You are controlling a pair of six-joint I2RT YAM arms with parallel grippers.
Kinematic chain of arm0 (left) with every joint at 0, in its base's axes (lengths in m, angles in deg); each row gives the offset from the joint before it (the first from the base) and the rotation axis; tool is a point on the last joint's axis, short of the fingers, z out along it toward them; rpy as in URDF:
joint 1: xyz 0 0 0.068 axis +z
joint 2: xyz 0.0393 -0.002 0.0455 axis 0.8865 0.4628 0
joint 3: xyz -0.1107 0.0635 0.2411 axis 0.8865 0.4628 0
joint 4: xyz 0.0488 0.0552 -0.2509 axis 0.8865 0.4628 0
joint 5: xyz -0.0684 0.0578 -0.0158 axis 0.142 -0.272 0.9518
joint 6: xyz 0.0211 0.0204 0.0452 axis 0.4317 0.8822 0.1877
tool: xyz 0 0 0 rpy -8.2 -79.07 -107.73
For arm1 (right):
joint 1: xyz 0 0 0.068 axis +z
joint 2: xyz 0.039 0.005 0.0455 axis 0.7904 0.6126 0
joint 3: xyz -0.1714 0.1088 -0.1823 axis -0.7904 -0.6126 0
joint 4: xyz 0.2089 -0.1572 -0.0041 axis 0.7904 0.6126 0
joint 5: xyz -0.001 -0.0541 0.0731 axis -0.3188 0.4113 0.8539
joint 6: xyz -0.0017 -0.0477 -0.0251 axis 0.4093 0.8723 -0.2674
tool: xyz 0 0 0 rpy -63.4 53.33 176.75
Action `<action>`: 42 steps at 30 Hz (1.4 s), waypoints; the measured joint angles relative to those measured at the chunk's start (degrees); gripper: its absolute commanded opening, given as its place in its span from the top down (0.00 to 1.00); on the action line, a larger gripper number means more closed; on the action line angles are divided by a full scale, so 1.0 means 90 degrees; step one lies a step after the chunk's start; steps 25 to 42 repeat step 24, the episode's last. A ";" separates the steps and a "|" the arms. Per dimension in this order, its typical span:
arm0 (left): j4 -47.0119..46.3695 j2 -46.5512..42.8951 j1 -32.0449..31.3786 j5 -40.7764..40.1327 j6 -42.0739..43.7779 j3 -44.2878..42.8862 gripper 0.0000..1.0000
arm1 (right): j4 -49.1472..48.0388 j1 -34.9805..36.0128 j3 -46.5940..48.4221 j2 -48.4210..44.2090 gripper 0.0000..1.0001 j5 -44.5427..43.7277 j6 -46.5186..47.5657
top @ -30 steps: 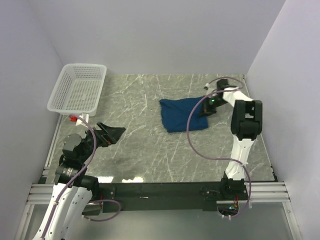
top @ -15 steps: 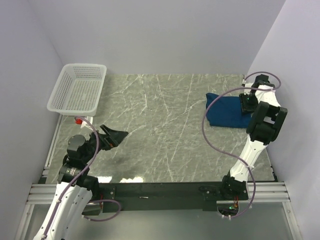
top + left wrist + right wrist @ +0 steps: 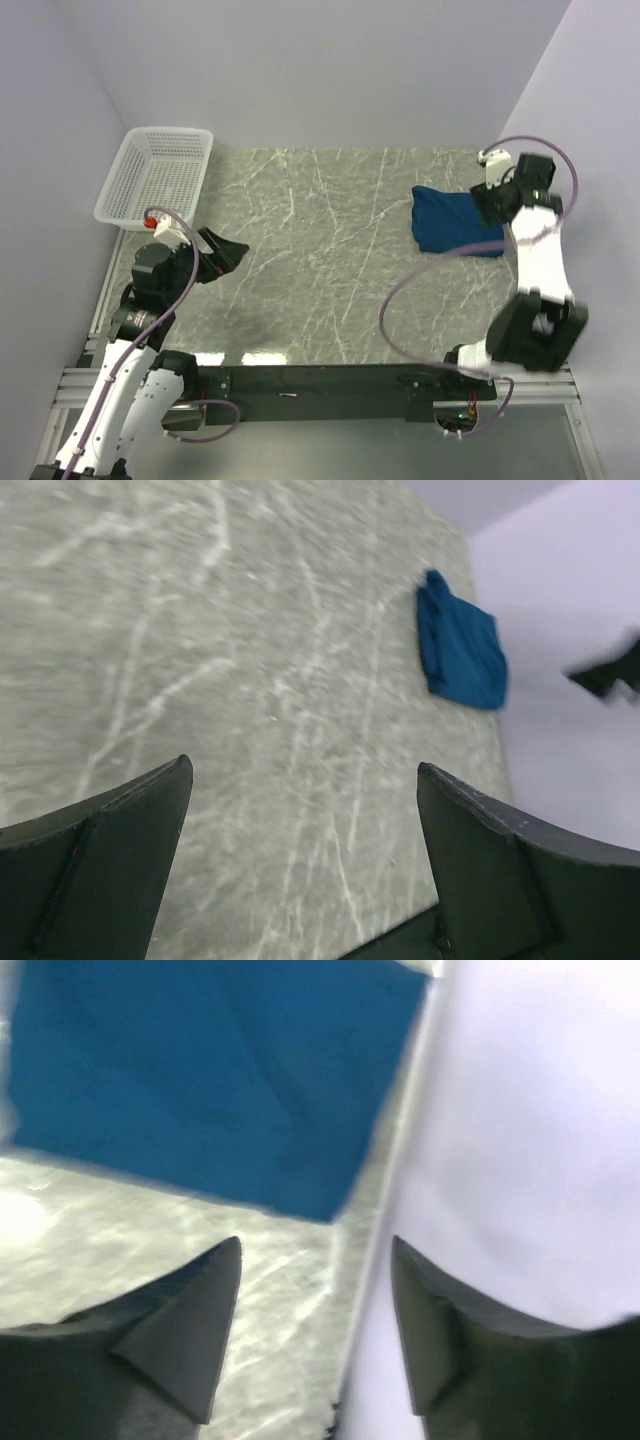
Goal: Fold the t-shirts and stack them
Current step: Reset both grippers
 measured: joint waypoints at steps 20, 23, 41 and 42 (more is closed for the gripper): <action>0.1341 -0.0437 0.0032 -0.2307 0.0988 -0.1093 0.00 | -0.1593 -0.0406 -0.3548 -0.5710 0.00 -0.0185 -0.4204; 0.1350 -0.0413 0.0032 -0.2256 0.1010 -0.1022 0.01 | -0.1581 -0.0406 -0.3551 -0.5710 0.00 -0.0362 -0.4216; 0.1350 -0.0401 0.0032 -0.2234 0.1015 -0.1008 0.01 | -0.1588 -0.0406 -0.3568 -0.5710 0.00 -0.0381 -0.4216; 0.1350 -0.0401 0.0032 -0.2234 0.1015 -0.1008 0.01 | -0.1588 -0.0406 -0.3568 -0.5710 0.00 -0.0381 -0.4216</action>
